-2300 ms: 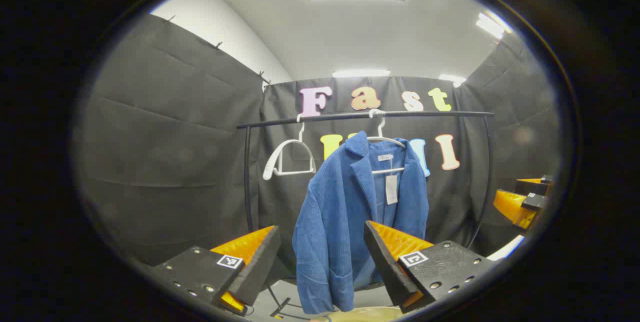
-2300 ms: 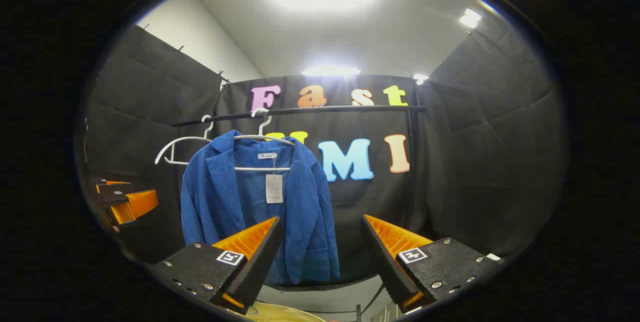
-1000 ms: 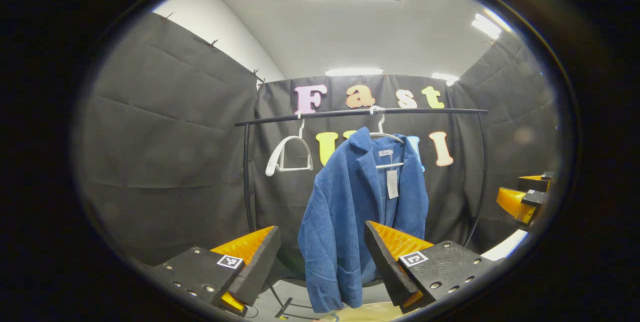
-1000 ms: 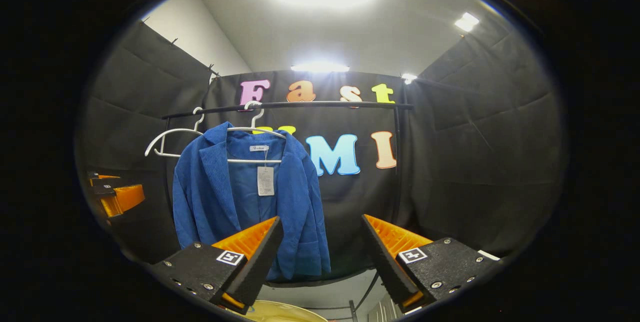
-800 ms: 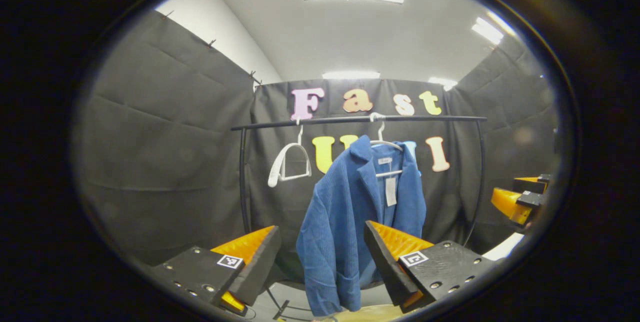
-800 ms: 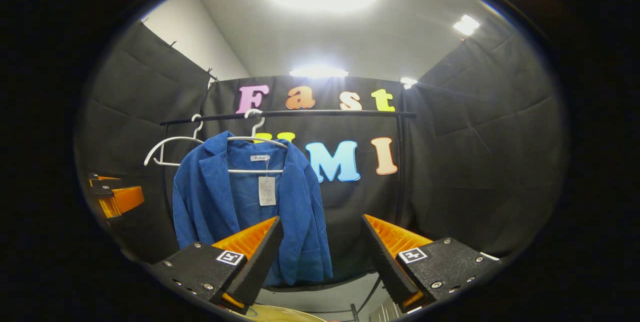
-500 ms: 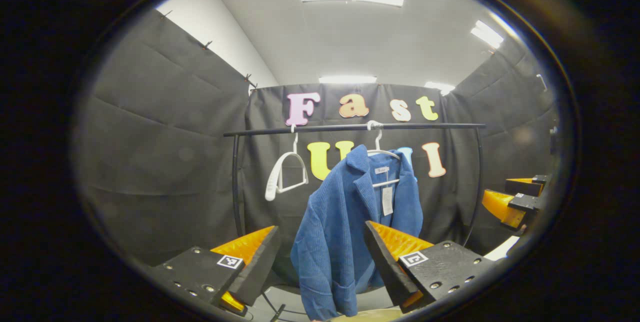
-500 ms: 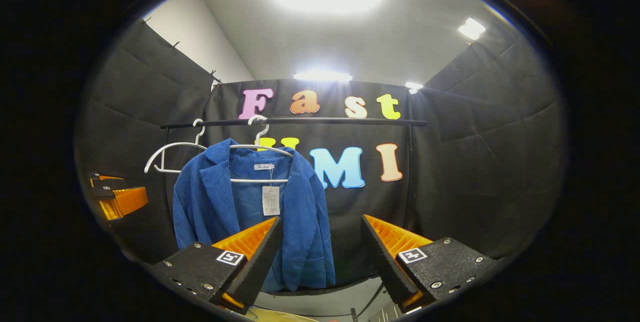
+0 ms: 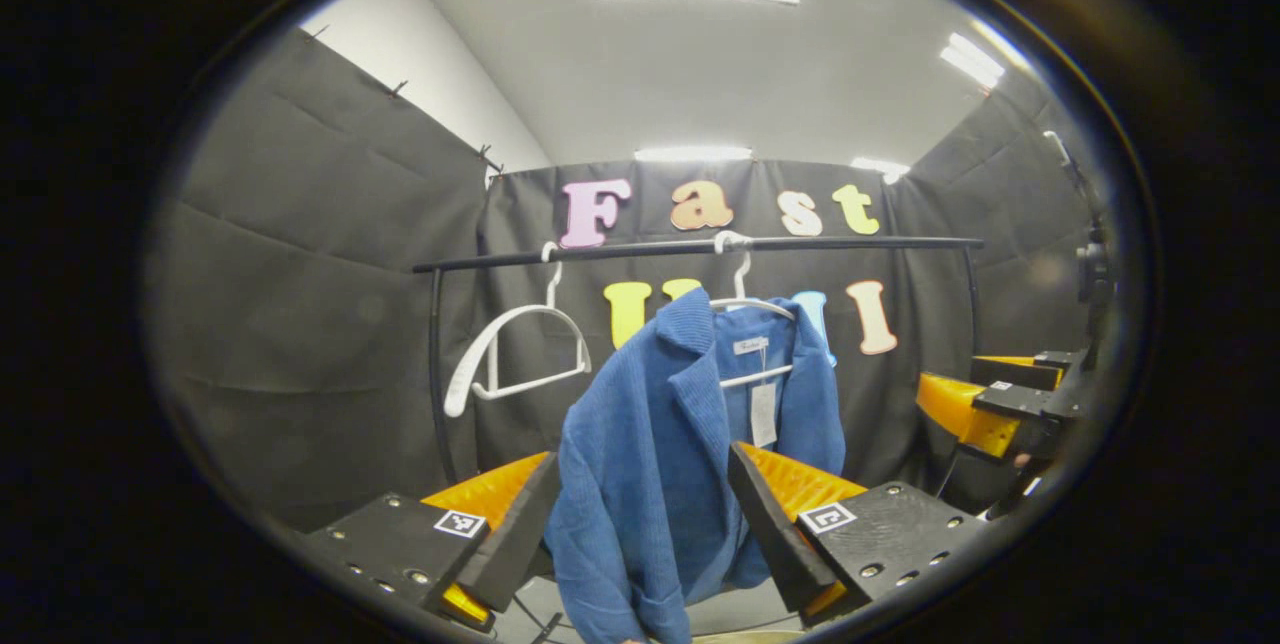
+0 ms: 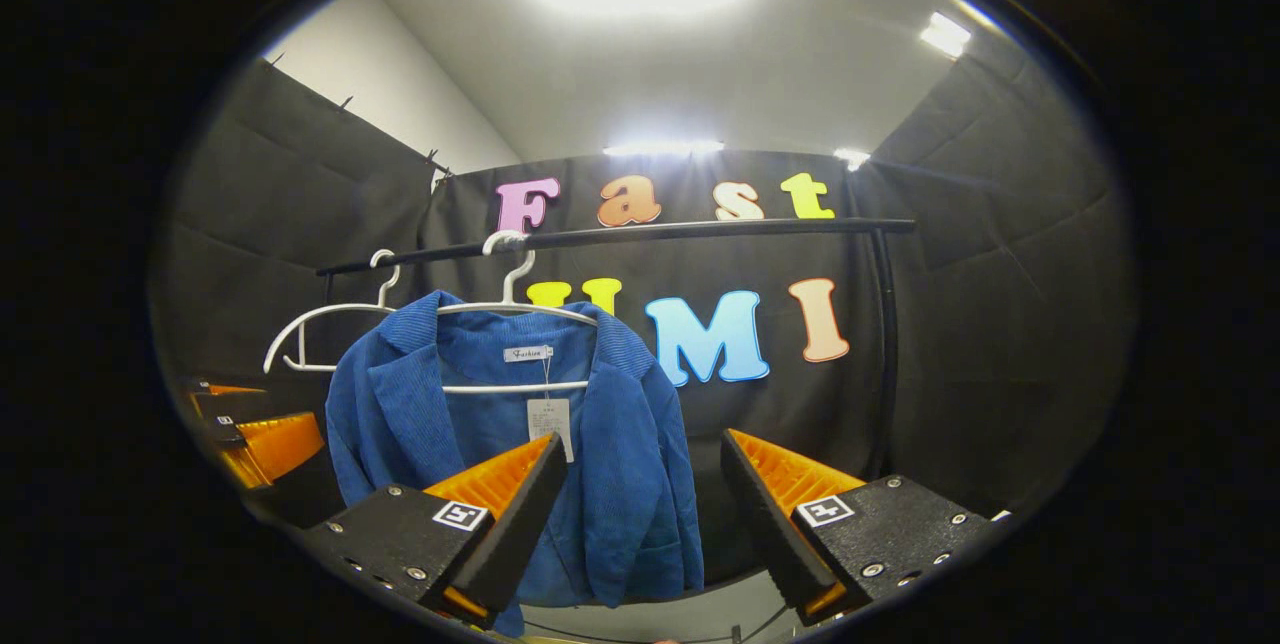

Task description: Grasp the clothes on the hanger with both hands and then place them into the laundry hamper below.

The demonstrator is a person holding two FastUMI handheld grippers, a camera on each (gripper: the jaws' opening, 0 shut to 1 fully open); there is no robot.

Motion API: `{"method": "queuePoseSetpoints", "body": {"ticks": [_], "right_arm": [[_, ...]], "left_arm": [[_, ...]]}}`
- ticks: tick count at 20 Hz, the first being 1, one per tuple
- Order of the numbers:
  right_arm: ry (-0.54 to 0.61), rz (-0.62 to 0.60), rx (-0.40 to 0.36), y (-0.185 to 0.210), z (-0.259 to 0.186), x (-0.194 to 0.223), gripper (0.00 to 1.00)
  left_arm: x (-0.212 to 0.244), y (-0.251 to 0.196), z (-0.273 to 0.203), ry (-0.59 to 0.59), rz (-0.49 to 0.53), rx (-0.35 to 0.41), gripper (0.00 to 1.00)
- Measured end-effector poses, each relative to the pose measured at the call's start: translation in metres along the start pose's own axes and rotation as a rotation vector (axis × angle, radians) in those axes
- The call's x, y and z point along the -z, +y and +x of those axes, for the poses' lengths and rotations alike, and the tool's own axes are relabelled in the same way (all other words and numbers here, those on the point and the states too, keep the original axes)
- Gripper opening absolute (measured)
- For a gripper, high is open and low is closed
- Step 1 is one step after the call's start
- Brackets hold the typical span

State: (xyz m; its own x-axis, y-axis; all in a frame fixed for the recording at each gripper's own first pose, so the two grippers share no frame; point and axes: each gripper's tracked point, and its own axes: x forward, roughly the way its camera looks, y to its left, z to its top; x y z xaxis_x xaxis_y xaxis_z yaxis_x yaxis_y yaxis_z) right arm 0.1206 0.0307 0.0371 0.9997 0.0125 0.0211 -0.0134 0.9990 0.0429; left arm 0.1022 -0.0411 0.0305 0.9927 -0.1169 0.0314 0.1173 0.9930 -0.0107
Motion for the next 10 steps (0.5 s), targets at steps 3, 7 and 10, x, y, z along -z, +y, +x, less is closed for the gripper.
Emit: {"method": "queuePoseSetpoints", "body": {"ticks": [3, 7, 10], "right_arm": [[-0.004, 0.015, -0.022, -0.004, 0.022, 0.0, 0.96], [0.019, 0.02, -0.043, -0.009, 0.057, 0.009, 0.96], [0.036, 0.034, -0.074, -0.006, 0.081, 0.016, 0.96]], "left_arm": [[0.009, -0.016, 0.022, 0.016, 0.002, -0.001, 0.95], [0.027, -0.039, 0.058, 0.062, 0.003, 0.008, 0.99], [0.043, -0.05, 0.086, 0.109, -0.011, 0.002, 0.97]]}}
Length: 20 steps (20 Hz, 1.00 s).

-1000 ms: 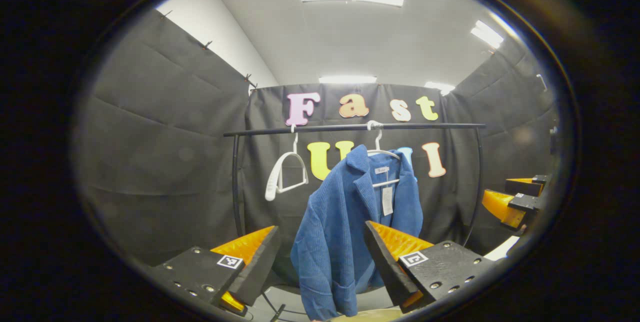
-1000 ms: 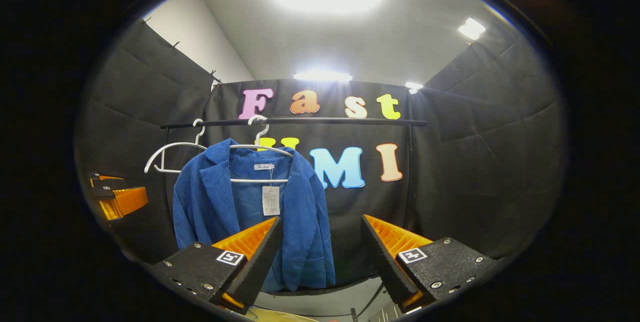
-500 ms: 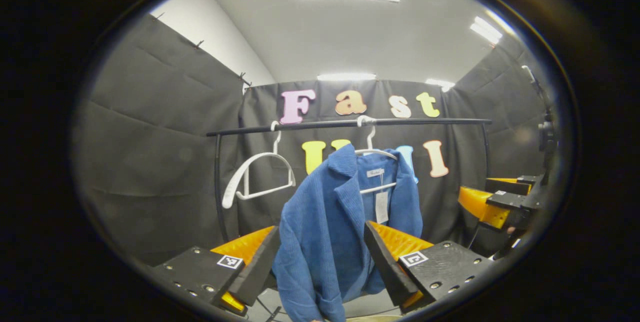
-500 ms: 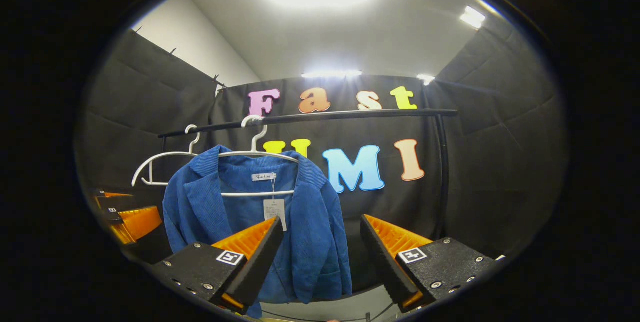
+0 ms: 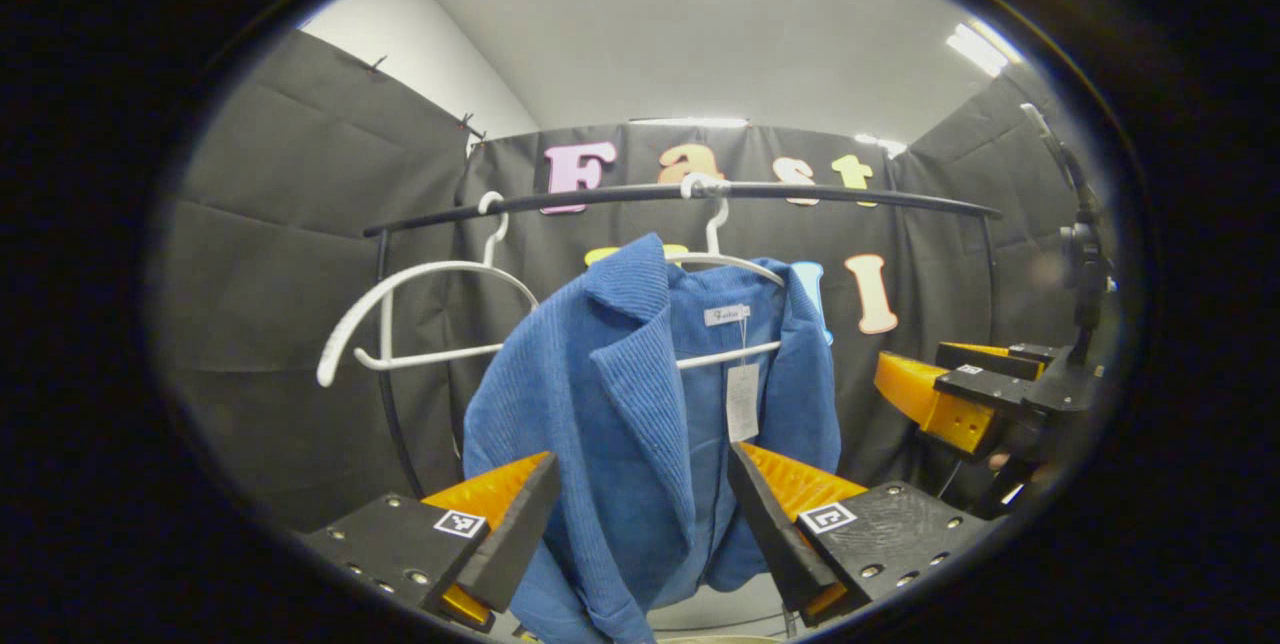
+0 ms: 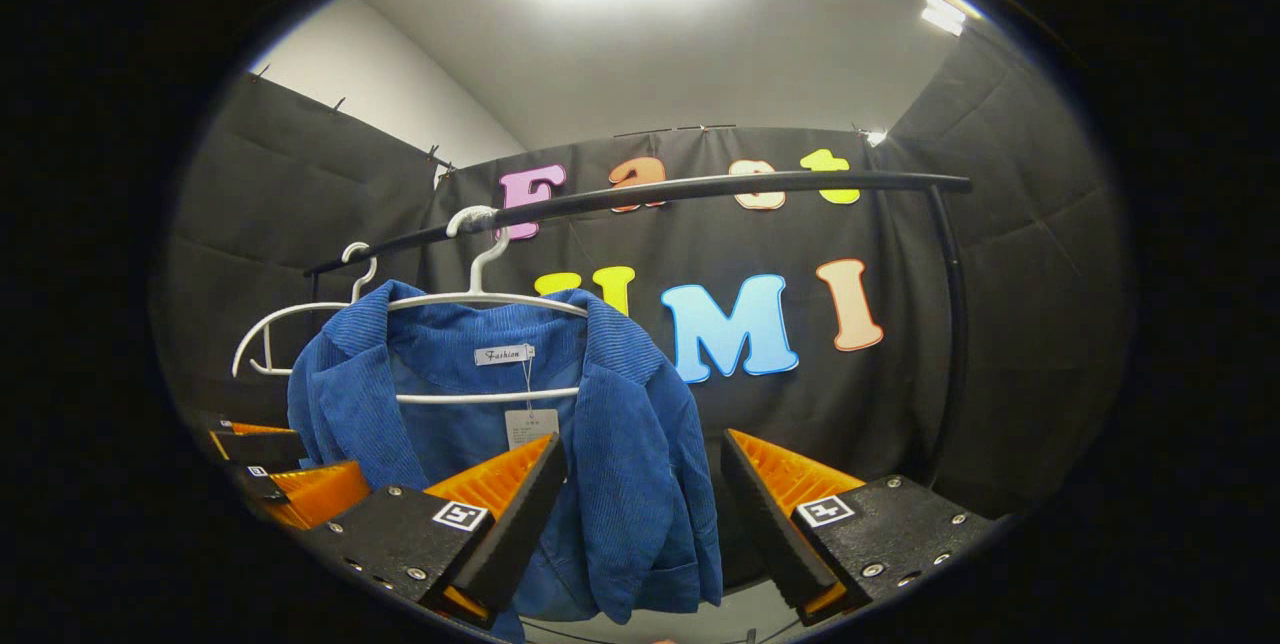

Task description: Grasp the clothes on the hanger with both hands and then place them into the laundry hamper below.

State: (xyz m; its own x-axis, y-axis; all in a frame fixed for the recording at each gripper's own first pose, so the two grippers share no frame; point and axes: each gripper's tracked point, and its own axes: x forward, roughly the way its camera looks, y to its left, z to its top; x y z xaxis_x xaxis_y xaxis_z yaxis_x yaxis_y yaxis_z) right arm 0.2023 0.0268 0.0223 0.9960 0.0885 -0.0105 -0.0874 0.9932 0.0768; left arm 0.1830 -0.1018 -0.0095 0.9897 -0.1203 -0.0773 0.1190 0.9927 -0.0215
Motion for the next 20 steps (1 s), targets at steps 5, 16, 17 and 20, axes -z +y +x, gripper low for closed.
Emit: {"method": "queuePoseSetpoints", "body": {"ticks": [5, 16, 17, 20], "right_arm": [[0.018, 0.002, -0.046, -0.004, 0.035, 0.005, 0.96], [0.083, -0.028, -0.133, 0.019, 0.11, 0.039, 0.96], [0.09, -0.028, -0.126, 0.019, 0.115, 0.043, 0.96], [0.121, -0.029, -0.091, 0.018, 0.126, 0.056, 0.96]], "left_arm": [[0.008, -0.005, 0.026, 0.023, 0.011, -0.048, 0.99], [0.021, 0.005, 0.071, 0.046, 0.04, -0.188, 0.99], [0.022, 0.005, 0.073, 0.047, 0.045, -0.197, 0.99], [0.024, 0.007, 0.075, 0.055, 0.04, -0.234, 0.99]]}}
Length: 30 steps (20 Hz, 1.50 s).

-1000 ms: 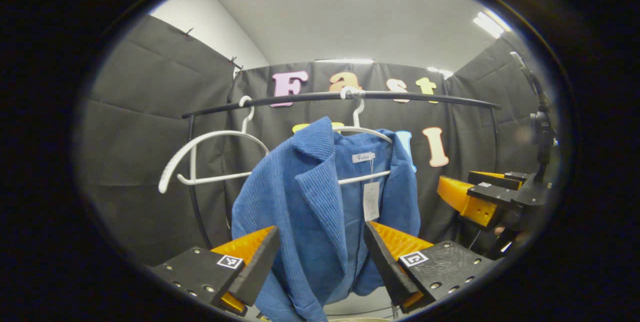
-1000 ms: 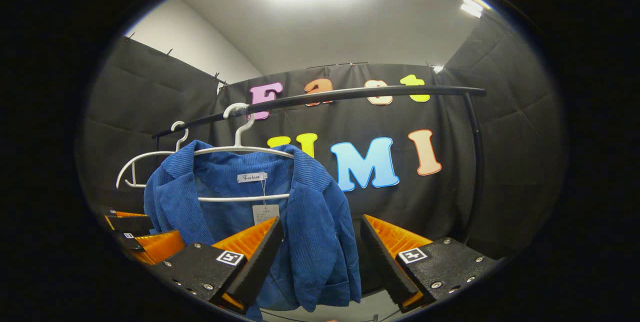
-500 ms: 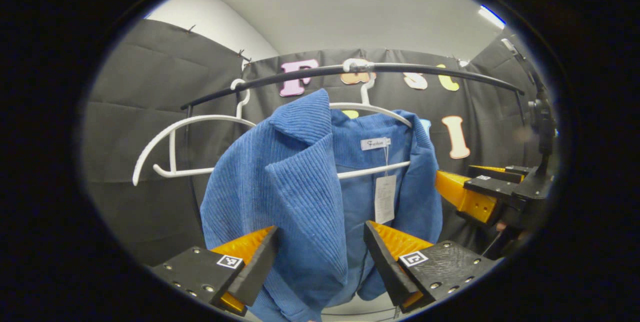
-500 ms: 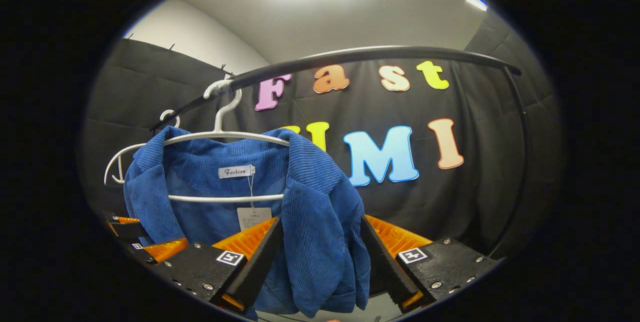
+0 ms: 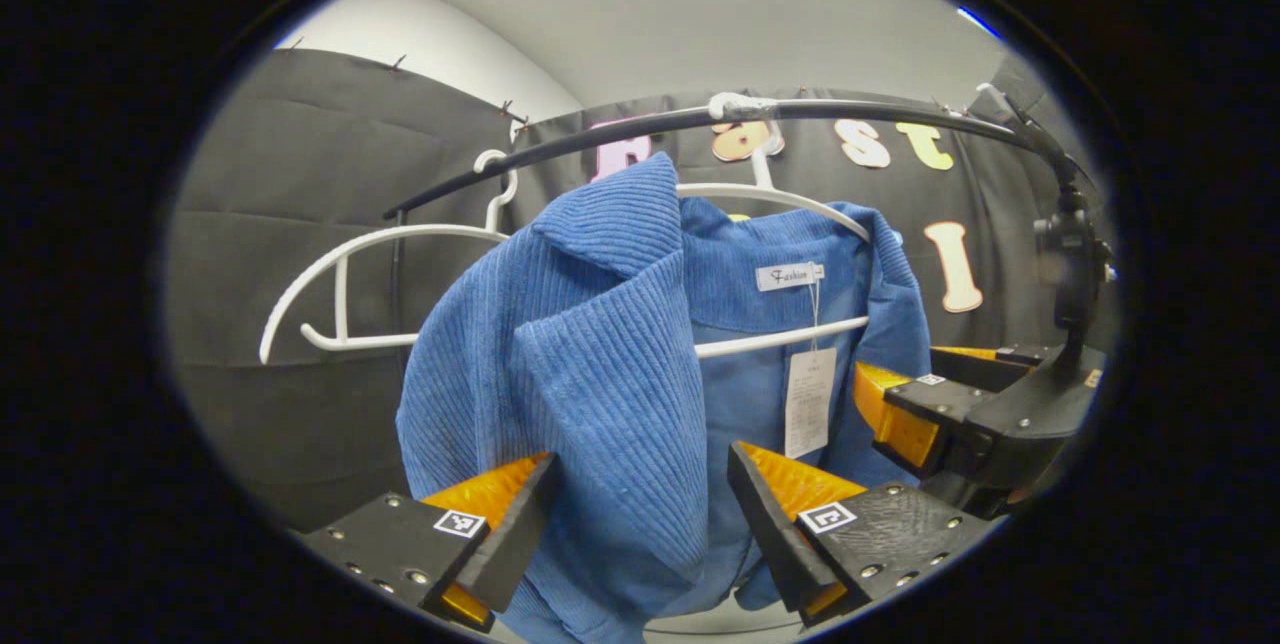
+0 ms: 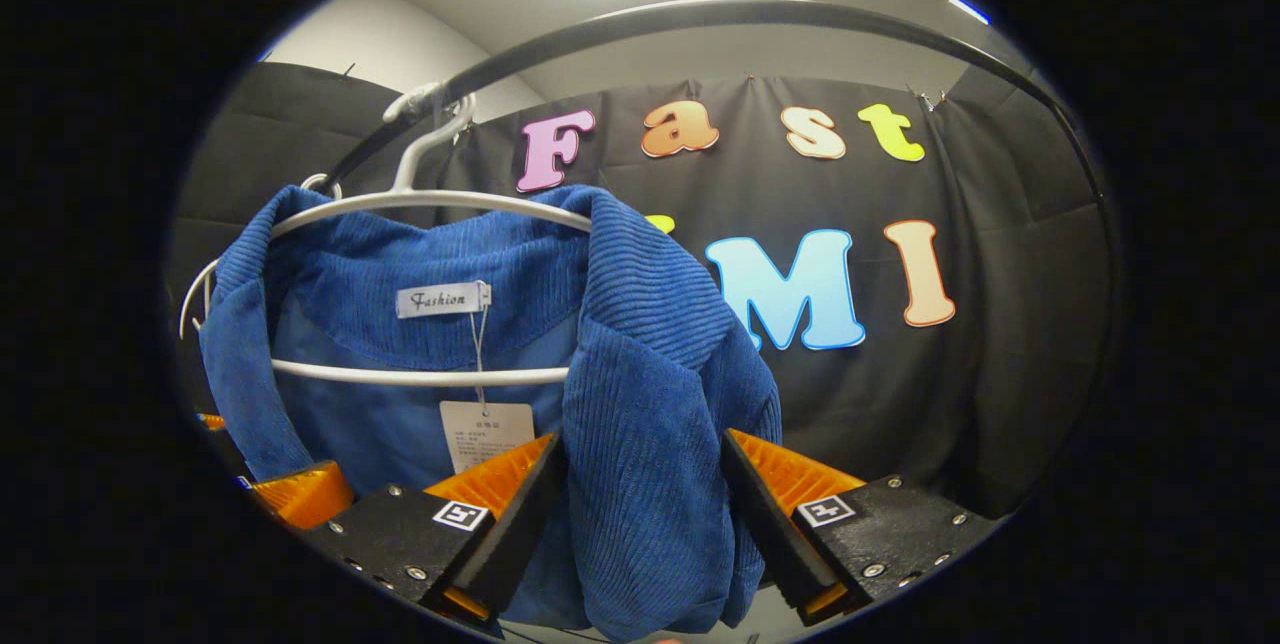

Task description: Grasp the clothes on the hanger with both hands and then place them into the laundry hamper below.

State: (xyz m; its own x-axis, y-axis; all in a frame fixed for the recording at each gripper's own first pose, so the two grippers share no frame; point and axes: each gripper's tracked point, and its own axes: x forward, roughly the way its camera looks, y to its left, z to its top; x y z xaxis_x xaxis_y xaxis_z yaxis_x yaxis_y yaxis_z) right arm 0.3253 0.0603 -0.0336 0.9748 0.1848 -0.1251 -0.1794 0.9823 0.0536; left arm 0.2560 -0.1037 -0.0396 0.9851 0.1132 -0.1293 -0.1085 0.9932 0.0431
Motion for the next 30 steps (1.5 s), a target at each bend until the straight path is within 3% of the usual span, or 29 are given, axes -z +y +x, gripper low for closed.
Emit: {"method": "queuePoseSetpoints", "body": {"ticks": [3, 5, 6, 7, 8, 9, 10, 11, 13, 15, 17, 20, 24, 30], "right_arm": [[0.031, 0.038, -0.018, 0.005, 0.005, 0.009, 0.94], [0.018, 0.065, -0.031, 0.008, 0.003, 0.008, 0.72], [0.011, 0.069, -0.033, 0.008, 0.002, 0.007, 0.53], [0.008, 0.068, -0.036, 0.008, 0.001, 0.006, 0.46], [0.005, 0.067, -0.036, 0.008, 0.003, 0.005, 0.29], [0.006, 0.065, -0.025, 0.004, 0.005, 0.004, 0.23], [0.006, 0.064, -0.018, 0.002, 0.004, 0.002, 0.07], [0.001, 0.058, -0.023, 0.003, 0.005, 0.0, 0.05], [-0.024, 0.027, -0.03, 0.005, 0.002, -0.006, 0.02], [-0.093, 0.009, -0.021, 0.003, -0.004, -0.023, 0.0], [-0.159, -0.012, 0.015, -0.004, -0.008, -0.041, 0.0], [-0.223, 0.003, 0.05, -0.011, -0.016, -0.064, 0.0], [-0.273, 0.007, 0.059, -0.019, -0.021, -0.087, 0.0], [-0.342, -0.051, 0.103, -0.038, -0.02, -0.117, 0.0]], "left_arm": [[0.011, 0.0, 0.004, 0.029, -0.002, -0.01, 0.99], [0.013, 0.008, 0.001, 0.032, -0.017, -0.023, 0.78], [0.013, 0.01, 0.0, 0.037, -0.03, -0.017, 0.68], [0.014, 0.01, -0.001, 0.043, -0.036, -0.015, 0.7], [0.013, 0.011, 0.0, 0.04, -0.035, -0.018, 0.58], [0.014, 0.01, 0.004, 0.039, -0.042, -0.007, 0.46], [0.016, 0.003, 0.006, 0.047, -0.053, 0.024, 0.34], [0.014, -0.002, 0.006, 0.051, -0.057, 0.051, 0.34], [0.015, 0.008, 0.01, 0.041, -0.024, 0.019, 0.22], [-0.003, 0.004, -0.001, 0.005, 0.005, 0.06, 0.04], [-0.025, 0.004, -0.008, -0.047, 0.062, 0.071, 0.0], [-0.057, 0.004, -0.027, -0.121, 0.127, 0.078, 0.0], [-0.085, 0.009, -0.052, -0.165, 0.114, 0.109, 0.01], [-0.127, 0.054, -0.056, -0.23, 0.167, 0.055, 0.01]]}}
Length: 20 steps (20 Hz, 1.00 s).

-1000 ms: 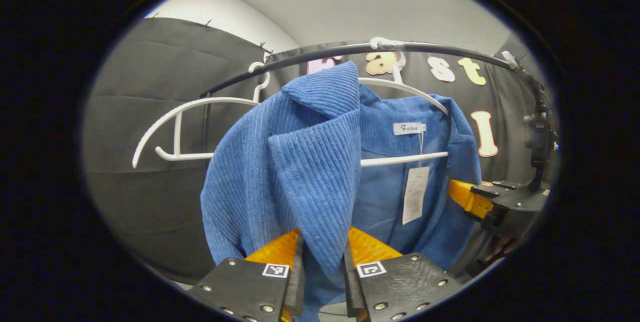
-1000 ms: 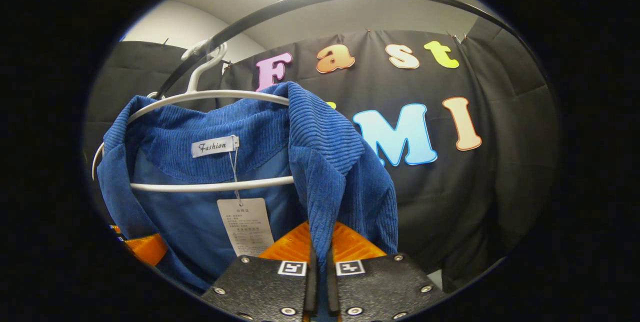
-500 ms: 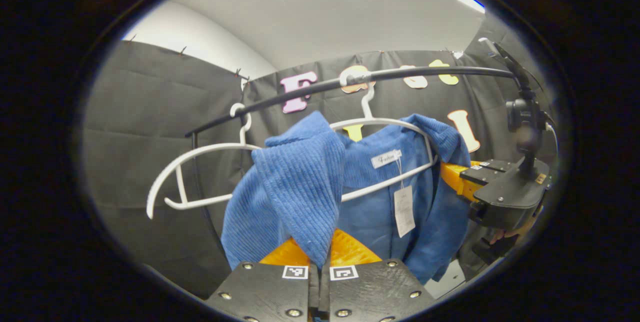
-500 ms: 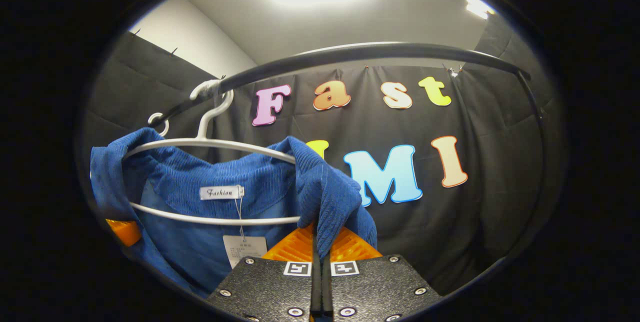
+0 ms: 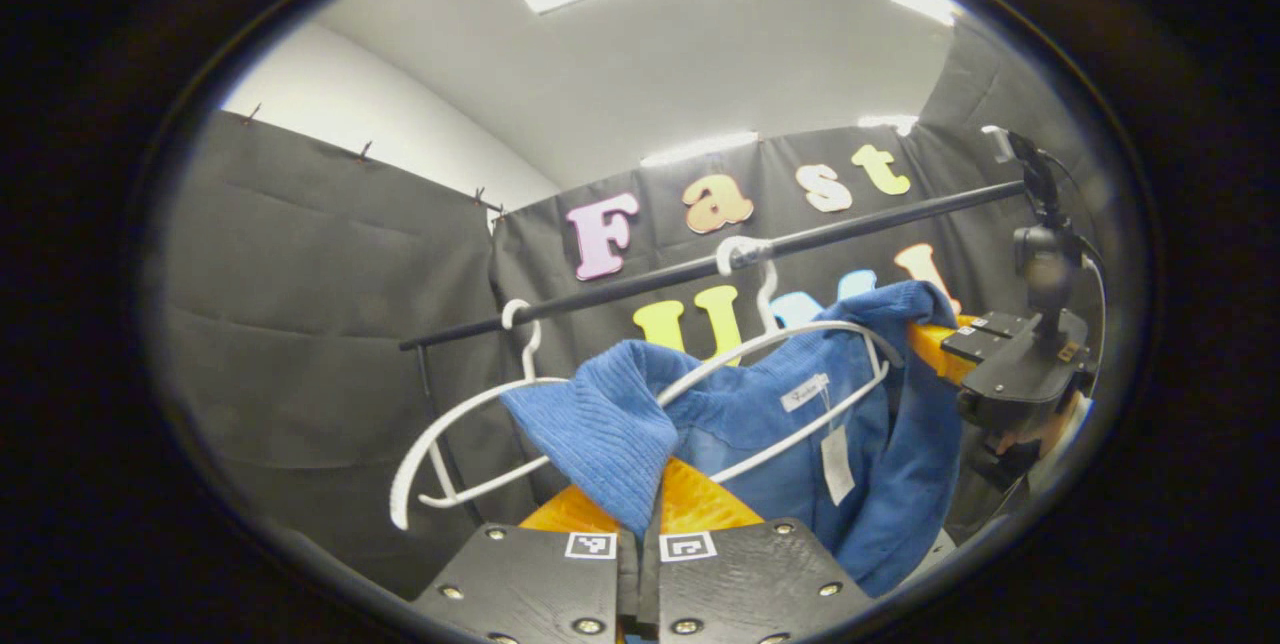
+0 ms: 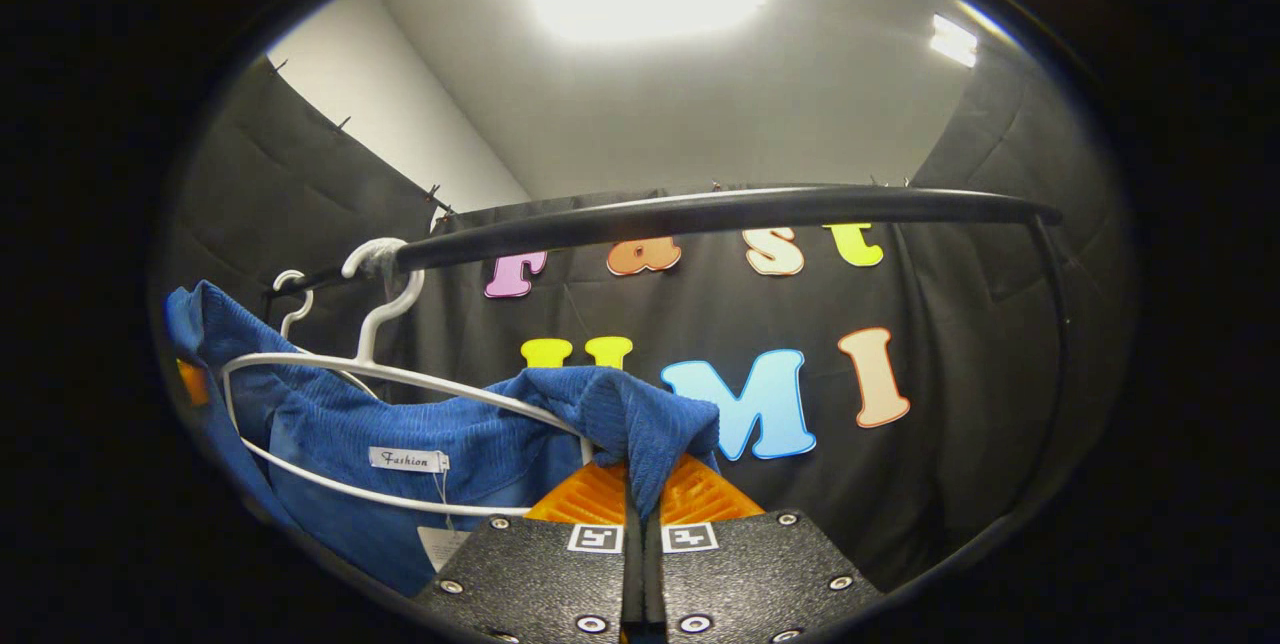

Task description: Grasp the clothes on the hanger with both hands and then place them into the laundry hamper below.

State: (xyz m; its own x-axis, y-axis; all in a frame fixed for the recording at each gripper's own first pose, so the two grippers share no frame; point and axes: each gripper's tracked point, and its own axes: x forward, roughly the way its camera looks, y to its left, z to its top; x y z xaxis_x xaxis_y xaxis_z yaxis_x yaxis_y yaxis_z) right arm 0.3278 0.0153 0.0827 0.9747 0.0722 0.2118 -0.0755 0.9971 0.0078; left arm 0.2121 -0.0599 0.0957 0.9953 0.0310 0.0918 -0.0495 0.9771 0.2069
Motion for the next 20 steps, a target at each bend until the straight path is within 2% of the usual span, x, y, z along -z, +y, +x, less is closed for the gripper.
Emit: {"method": "queuePoseSetpoints", "body": {"ticks": [6, 9, 12, 14, 20], "right_arm": [[-0.003, -0.034, 0.045, -0.032, 0.016, -0.002, 0.0], [0.01, -0.047, 0.078, -0.049, 0.031, 0.004, 0.0], [0.024, -0.053, 0.108, -0.064, 0.034, 0.012, 0.0], [0.044, -0.059, 0.108, -0.066, 0.036, 0.021, 0.0], [0.101, -0.085, 0.087, -0.067, 0.037, 0.05, 0.0]], "left_arm": [[-0.008, 0.066, 0.005, -0.009, 0.073, -0.035, 0.0], [-0.003, 0.086, 0.014, 0.007, 0.074, -0.042, 0.0], [0.006, 0.096, 0.025, 0.02, 0.138, -0.032, 0.0], [0.013, 0.118, 0.033, 0.032, 0.162, -0.056, 0.0], [0.064, 0.133, 0.067, 0.095, 0.095, -0.02, 0.0]]}}
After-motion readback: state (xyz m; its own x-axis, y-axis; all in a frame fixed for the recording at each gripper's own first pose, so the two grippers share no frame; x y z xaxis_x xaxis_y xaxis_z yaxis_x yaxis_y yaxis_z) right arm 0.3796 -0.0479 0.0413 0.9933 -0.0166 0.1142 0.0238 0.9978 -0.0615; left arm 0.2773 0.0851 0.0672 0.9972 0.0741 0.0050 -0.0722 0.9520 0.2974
